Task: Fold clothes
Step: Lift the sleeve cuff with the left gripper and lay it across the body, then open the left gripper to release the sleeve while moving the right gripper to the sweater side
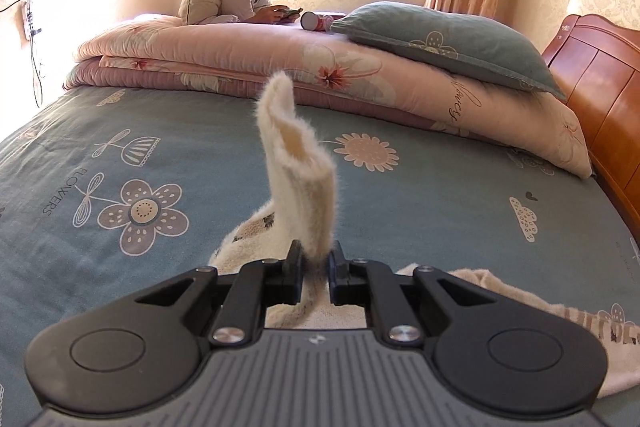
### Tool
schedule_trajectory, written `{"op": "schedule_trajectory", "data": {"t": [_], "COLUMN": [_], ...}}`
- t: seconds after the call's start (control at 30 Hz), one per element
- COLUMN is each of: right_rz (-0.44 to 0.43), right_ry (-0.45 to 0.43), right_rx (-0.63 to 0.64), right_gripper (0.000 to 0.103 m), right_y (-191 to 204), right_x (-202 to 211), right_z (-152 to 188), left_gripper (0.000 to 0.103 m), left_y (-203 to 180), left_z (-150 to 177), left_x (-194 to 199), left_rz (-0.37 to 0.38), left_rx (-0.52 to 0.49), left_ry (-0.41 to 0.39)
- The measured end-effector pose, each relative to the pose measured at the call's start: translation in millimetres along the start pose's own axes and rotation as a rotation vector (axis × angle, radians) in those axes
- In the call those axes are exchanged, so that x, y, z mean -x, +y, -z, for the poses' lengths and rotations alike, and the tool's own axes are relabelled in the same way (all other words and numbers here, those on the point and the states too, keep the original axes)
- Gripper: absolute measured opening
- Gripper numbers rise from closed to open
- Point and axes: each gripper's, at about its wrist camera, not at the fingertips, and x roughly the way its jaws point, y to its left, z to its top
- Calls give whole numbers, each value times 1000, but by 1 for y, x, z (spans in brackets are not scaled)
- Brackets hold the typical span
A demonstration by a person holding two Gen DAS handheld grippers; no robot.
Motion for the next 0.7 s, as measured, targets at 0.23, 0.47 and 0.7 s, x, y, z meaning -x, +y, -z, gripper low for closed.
{"op": "schedule_trajectory", "data": {"t": [0.23, 0.47, 0.7], "right_rz": [14, 26, 9], "right_ry": [-12, -33, -41], "right_rx": [-67, -129, -173], "right_gripper": [103, 103, 103], "right_y": [-22, -41, -53], "right_x": [3, 7, 4], "right_z": [1, 0, 1], "left_gripper": [8, 9, 22], "left_y": [-45, -71, -80], "left_z": [23, 46, 67], "left_x": [-18, -31, -25], "left_rz": [71, 100, 119], "left_rx": [-91, -173, -298], "left_ry": [82, 142, 142]}}
